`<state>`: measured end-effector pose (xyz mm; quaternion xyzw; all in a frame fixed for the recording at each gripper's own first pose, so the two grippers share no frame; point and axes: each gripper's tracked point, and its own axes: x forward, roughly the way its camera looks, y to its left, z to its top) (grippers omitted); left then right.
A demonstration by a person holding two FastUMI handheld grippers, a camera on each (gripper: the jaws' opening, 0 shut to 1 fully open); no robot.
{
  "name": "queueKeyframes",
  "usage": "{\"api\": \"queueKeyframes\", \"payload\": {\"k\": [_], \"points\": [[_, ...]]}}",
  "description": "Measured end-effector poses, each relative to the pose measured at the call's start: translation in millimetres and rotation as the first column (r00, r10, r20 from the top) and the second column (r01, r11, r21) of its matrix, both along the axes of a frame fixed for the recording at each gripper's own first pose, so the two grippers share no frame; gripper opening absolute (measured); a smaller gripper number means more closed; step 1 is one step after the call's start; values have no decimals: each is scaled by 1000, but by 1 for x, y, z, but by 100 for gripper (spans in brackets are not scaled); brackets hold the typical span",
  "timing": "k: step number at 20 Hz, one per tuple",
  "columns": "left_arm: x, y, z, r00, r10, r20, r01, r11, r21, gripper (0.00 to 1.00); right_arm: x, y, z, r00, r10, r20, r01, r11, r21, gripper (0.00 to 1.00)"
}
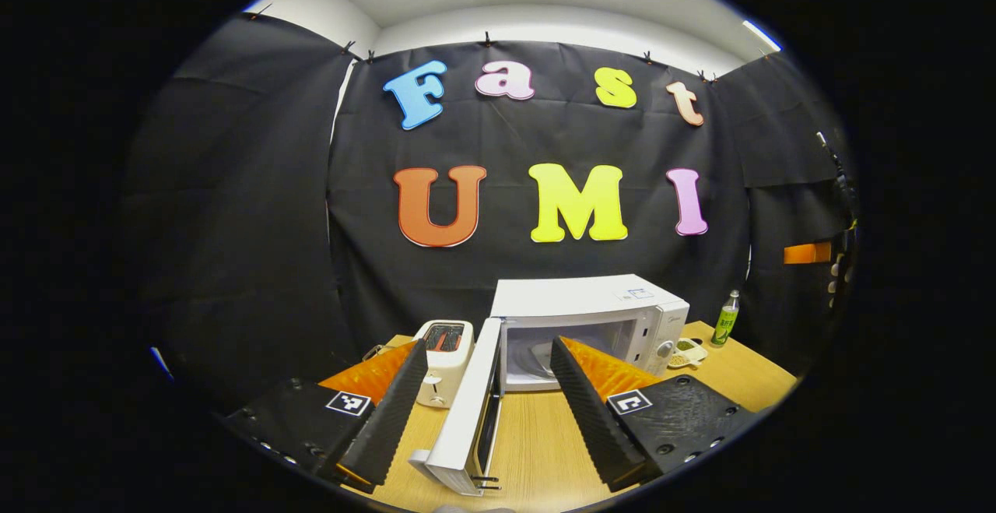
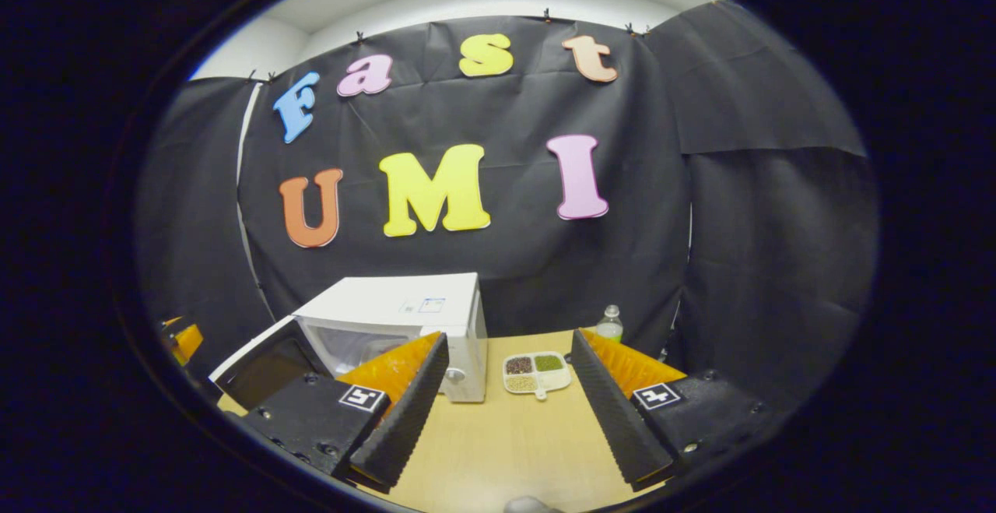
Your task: Open the microwave oven with the left hand, put the food in, and close the microwave oven.
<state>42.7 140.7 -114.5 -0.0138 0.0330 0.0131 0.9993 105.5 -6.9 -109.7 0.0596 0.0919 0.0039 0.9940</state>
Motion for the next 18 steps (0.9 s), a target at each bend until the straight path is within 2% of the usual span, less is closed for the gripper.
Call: {"api": "queueKeyframes", "payload": {"k": [1,2,3,5,6,7,8,9,11,12,15,18], "points": [[0,-2,-2,1000,-9,-3,9,1000,-3,94,-2,-3,1,1000,-3,-2,3,1000,8,92],[-1,-3,-1,1000,-22,-4,22,1000,-7,75,-4,-5,1,1000,-6,-8,6,1000,19,92],[-2,-7,-4,999,-48,-10,48,999,-13,81,-5,-8,0,1000,-8,-17,9,1000,30,100],[-4,-9,-7,996,-85,-17,85,996,-20,75,-8,-9,-1,999,-13,-30,15,999,48,100],[-4,-8,-7,995,-95,-23,94,995,-19,59,-8,-11,-2,999,-20,-32,21,998,52,100],[-5,-4,-8,995,-101,-18,100,995,-21,49,-8,-12,-1,999,-20,-37,22,998,57,100],[-7,-2,-8,995,-99,-17,99,995,-14,38,-10,-11,-2,999,-18,-41,21,998,63,92],[-5,10,-7,998,-60,-15,60,998,2,30,-11,-11,-1,999,-19,-44,22,998,67,100],[-3,40,-13,1000,8,-4,-7,999,40,3,-13,-10,0,999,-19,-48,22,997,71,100],[-5,41,-21,1000,2,-16,-2,999,40,0,-15,-10,1,999,-20,-50,23,997,70,100],[-6,64,-49,998,16,-53,-13,998,55,0,-19,-9,2,998,-20,-60,24,997,67,100],[-7,98,-81,993,74,-94,-74,997,10,0,-26,-8,4,997,-32,-67,36,997,67,100]]}}
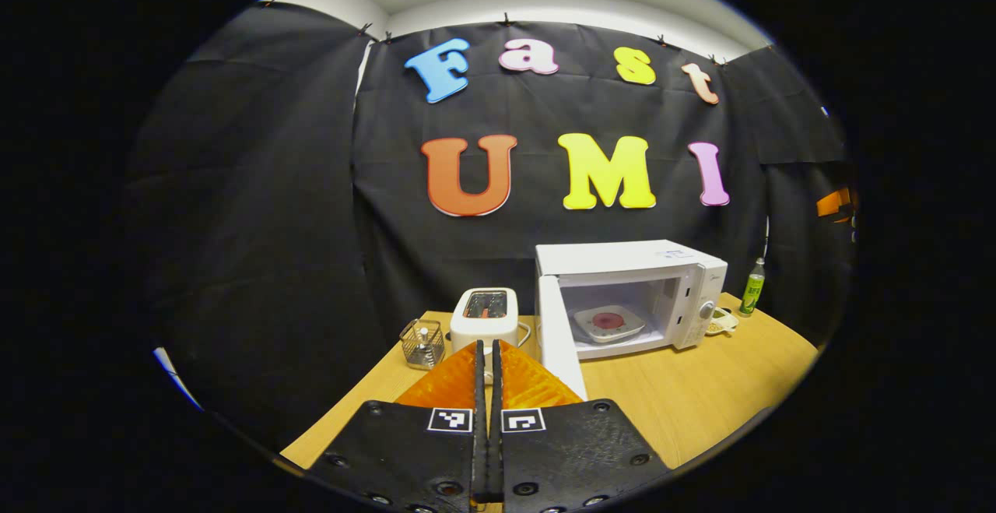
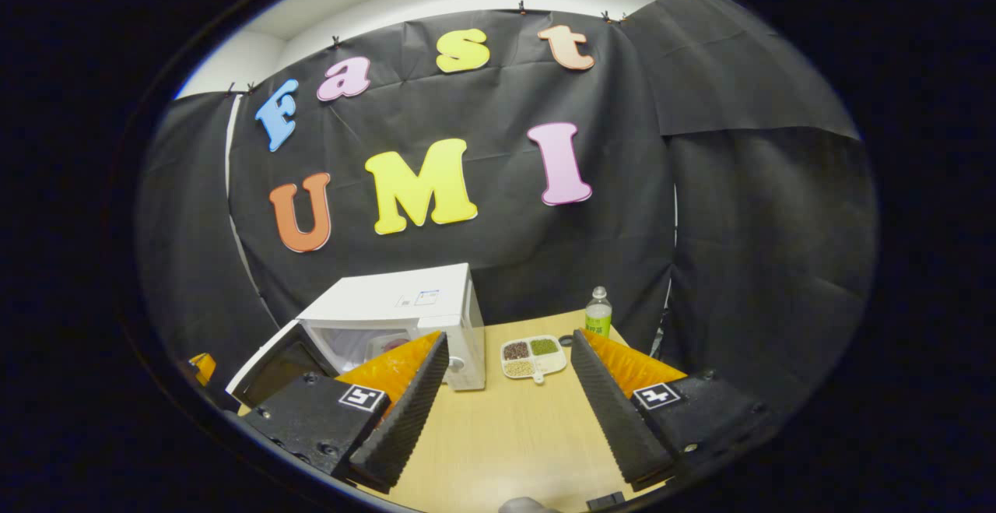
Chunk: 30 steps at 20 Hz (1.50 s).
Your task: Open the microwave oven with the left hand, put the food in, and close the microwave oven.
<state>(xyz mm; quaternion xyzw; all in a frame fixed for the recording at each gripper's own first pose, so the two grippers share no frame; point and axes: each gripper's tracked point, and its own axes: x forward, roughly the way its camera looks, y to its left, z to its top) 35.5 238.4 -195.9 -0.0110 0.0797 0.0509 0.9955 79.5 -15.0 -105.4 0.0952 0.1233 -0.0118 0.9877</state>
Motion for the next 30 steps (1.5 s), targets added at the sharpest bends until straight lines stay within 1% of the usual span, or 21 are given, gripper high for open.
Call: {"api": "queueKeyframes", "payload": {"k": [1,3,7,10,12,14,15,16,17,18,19,20,23,24,26,29,30], "points": [[-2,7,-11,1000,15,-7,-15,1000,-13,0,-2,0,1,1000,-5,-4,5,1000,-1,100],[-5,13,-33,999,19,-35,-20,999,-28,0,-8,0,2,1000,-18,-7,18,1000,0,100],[-8,9,-70,995,-18,-96,16,1000,-21,0,-18,3,0,999,-24,-26,23,1000,-15,100],[-9,1,-79,993,-34,-113,31,999,-30,0,-21,5,3,999,-26,-24,26,1000,-17,100],[-8,-3,-83,992,-37,-119,36,999,-9,0,-21,6,2,999,-23,-31,22,1000,-11,100],[-8,-14,-84,991,-58,-120,55,998,-23,0,-20,4,3,999,-22,-35,22,1000,-6,100],[-7,-22,-84,991,-65,-120,62,998,-26,0,-20,3,4,999,-21,-37,20,1000,-4,92],[-6,-29,-85,990,-67,-121,64,998,-31,0,-21,1,3,999,-20,-37,20,1000,-2,92],[-4,-39,-86,990,-80,-120,75,996,-39,0,-20,-1,3,999,-19,-40,19,1000,-1,100],[-3,-52,-85,988,-97,-118,92,995,-46,0,-20,-3,1,999,-19,-44,19,1000,2,92],[-2,-64,-84,987,-113,-112,109,993,-44,0,-19,-5,0,999,-14,-49,14,1000,5,92],[0,-76,-84,986,-126,-110,123,992,-38,0,-19,-5,-3,998,-7,-55,7,1000,8,100],[6,-114,-82,979,-176,-103,173,984,-42,0,-16,-12,-4,997,6,-72,-5,1000,20,100],[9,-127,-82,977,-191,-100,188,981,-39,0,-16,-14,-1,998,6,-68,-4,1000,25,92],[16,-154,-83,968,-226,-105,224,974,-28,0,-12,-21,-2,998,6,-65,-5,1000,17,91],[32,-197,-79,955,-282,-86,280,959,-35,0,-9,-33,-1,998,-1,-70,2,1000,20,92],[39,-210,-79,951,-299,-82,297,954,-35,0,-8,-37,-1,997,-5,-71,6,1000,21,100]]}}
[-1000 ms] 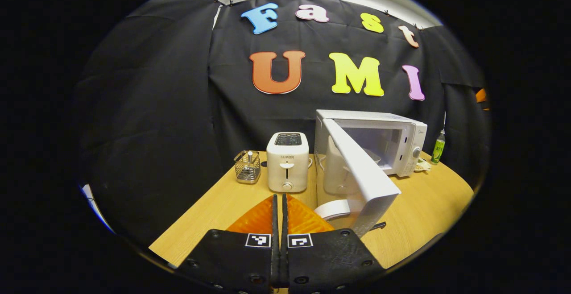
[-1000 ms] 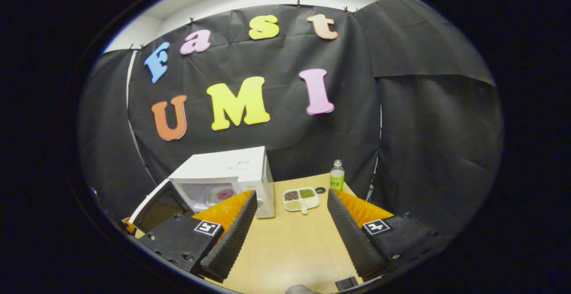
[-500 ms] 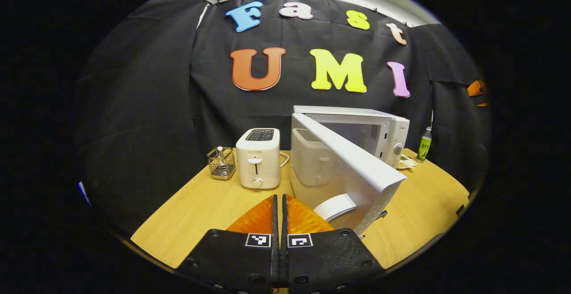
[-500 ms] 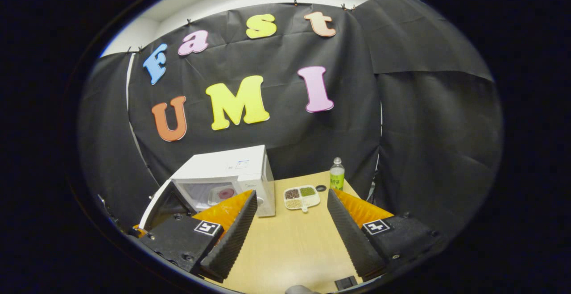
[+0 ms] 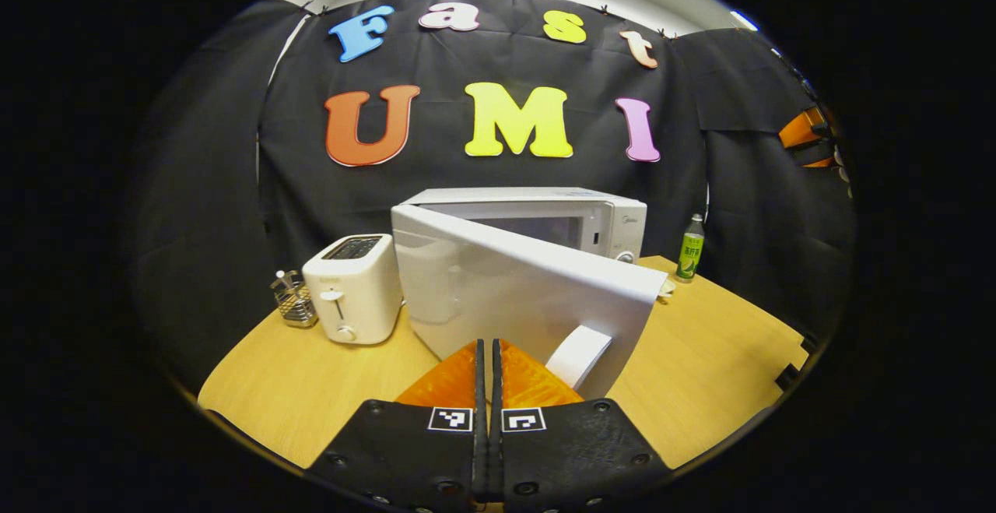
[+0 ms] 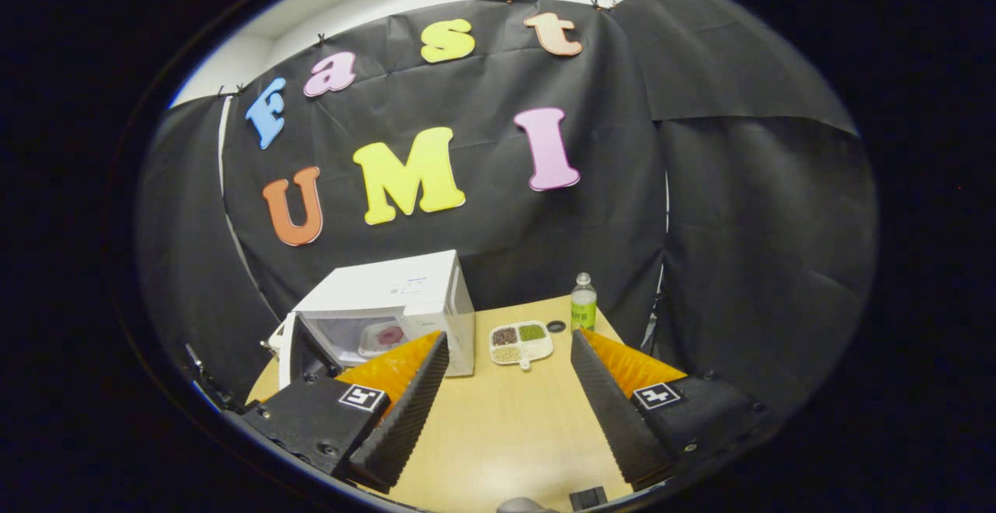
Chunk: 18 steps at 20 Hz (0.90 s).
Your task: Open the microwave oven with the left hand, put the food in, and close the microwave oven.
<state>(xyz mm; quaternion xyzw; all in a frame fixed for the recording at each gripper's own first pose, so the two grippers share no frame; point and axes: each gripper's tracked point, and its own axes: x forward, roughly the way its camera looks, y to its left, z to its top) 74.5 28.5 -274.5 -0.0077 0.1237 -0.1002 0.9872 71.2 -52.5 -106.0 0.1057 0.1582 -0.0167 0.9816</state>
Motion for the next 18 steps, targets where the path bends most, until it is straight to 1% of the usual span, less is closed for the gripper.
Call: {"api": "queueKeyframes", "payload": {"k": [1,2,3,4,6,7,8,9,12,13,14,15,16,17,18], "points": [[6,-13,2,1000,-16,7,16,1000,-4,0,0,-3,1,1000,-1,-1,1,1000,0,92],[13,-25,3,999,-36,10,36,999,-7,0,0,-5,-2,1000,-6,-4,6,1000,-3,92],[21,-38,4,998,-54,15,54,999,-4,10,0,-9,-3,1000,-11,-7,11,1000,0,92],[28,-49,6,997,-72,22,72,997,-2,0,0,-12,-2,1000,-15,-5,15,1000,4,92],[41,-68,6,995,-98,30,98,995,2,0,2,-20,-2,1000,-26,-9,26,1000,-1,92],[49,-77,6,994,-109,31,108,994,2,0,3,-24,-2,999,-32,-10,32,999,-2,100],[55,-85,6,992,-119,33,119,993,1,0,2,-28,-3,999,-38,-12,38,999,-3,100],[62,-92,6,991,-127,34,127,992,1,0,0,-31,-3,999,-42,-14,42,999,-3,92],[84,-110,7,989,-141,41,141,990,-7,0,-1,-42,-4,998,-61,-17,61,998,-7,92],[91,-114,8,989,-142,44,142,990,-6,0,-1,-44,-4,998,-68,-19,68,998,-6,100],[99,-119,9,989,-140,47,141,990,-6,0,0,-44,-5,997,-72,-21,72,997,-4,92],[107,-123,8,989,-138,44,139,990,-9,0,0,-46,-6,997,-76,-25,76,997,-3,92],[114,-128,8,989,-139,42,140,990,-17,10,0,-47,-7,996,-79,-28,79,997,-2,92],[123,-132,8,990,-136,41,137,990,-22,0,1,-48,-8,996,-84,-32,84,996,-1,92],[129,-134,8,990,-135,42,136,990,-24,0,2,-49,-9,996,-88,-33,88,996,-1,92]]}}
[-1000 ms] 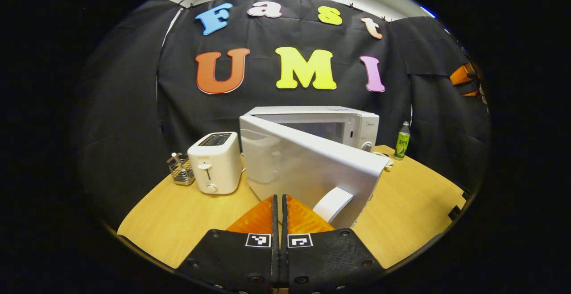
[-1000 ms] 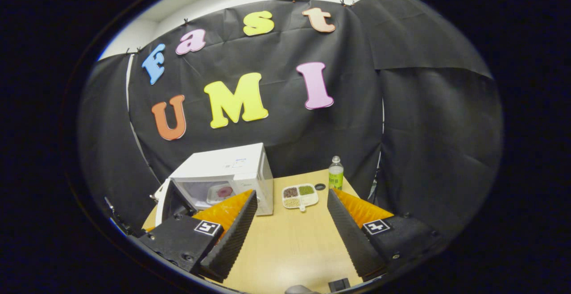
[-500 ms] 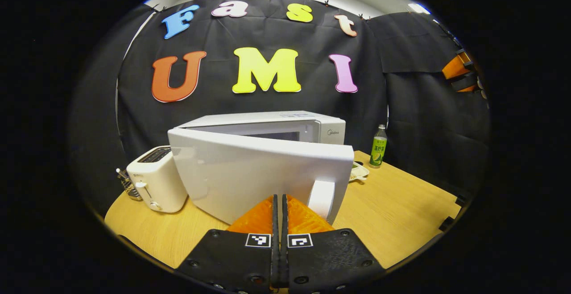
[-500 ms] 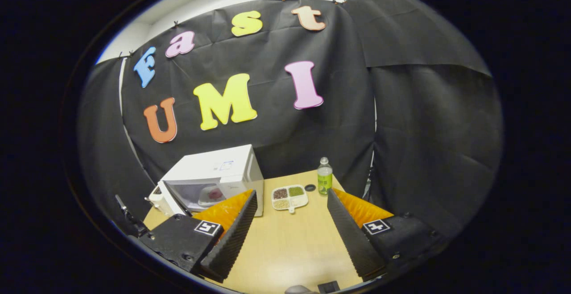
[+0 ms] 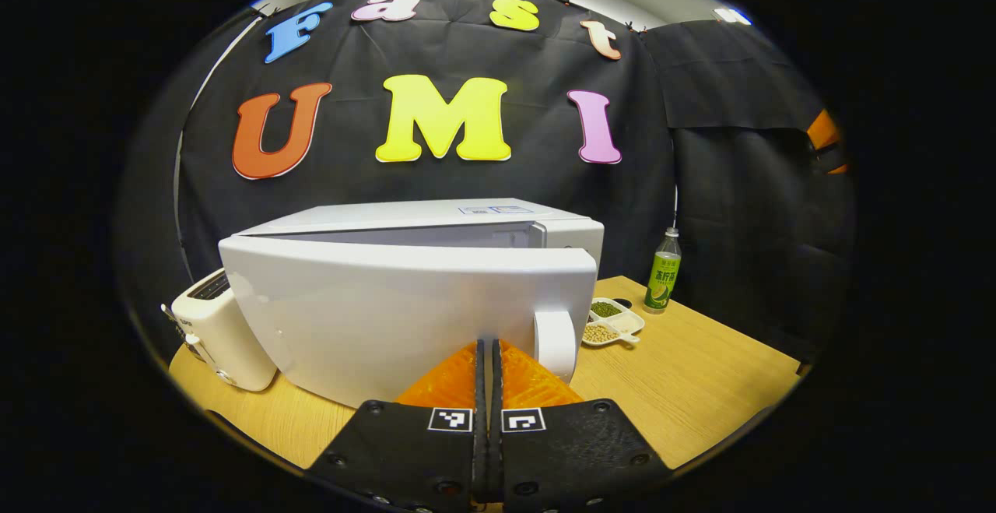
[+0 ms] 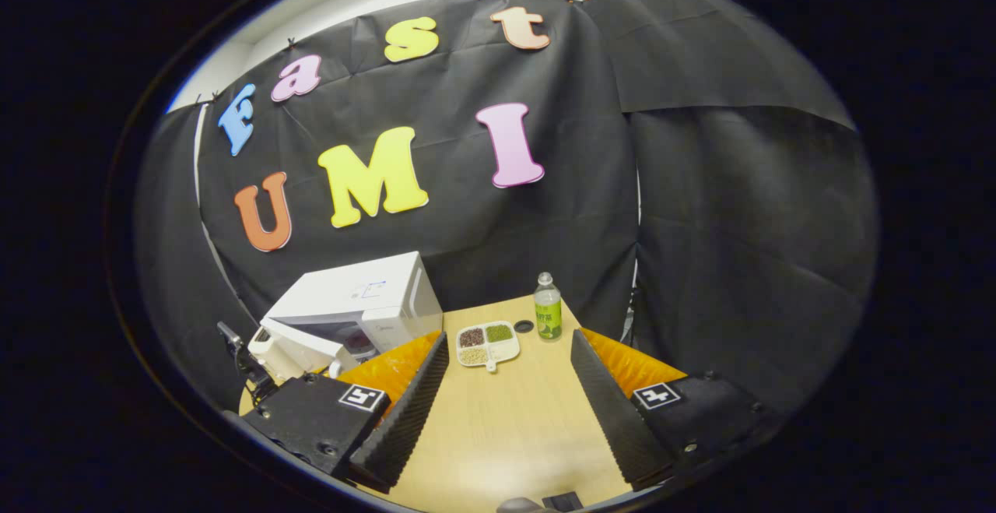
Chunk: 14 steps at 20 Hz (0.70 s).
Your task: Open the microwave oven with the left hand, put the food in, and close the microwave oven.
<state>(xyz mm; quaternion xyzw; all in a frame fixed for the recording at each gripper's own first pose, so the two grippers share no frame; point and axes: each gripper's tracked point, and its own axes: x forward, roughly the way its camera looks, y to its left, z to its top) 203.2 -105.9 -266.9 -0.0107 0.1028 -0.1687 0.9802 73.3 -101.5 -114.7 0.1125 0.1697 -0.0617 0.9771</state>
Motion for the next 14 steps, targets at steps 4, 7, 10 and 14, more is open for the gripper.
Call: {"api": "queueKeyframes", "payload": {"k": [4,7,10,14], "points": [[27,-11,-2,1000,-1,4,1,1000,10,0,3,-4,-1,1000,-11,-4,11,1000,15,100],[44,-15,-6,1000,7,2,-7,1000,8,0,6,-6,-3,1000,-18,-4,18,1000,17,92],[60,-19,-11,1000,18,-15,-18,1000,3,0,9,-9,-4,1000,-21,-6,21,1000,20,92],[65,-18,-10,1000,27,-4,-27,1000,-1,0,11,-13,-6,999,-31,-15,31,999,13,92]]}}
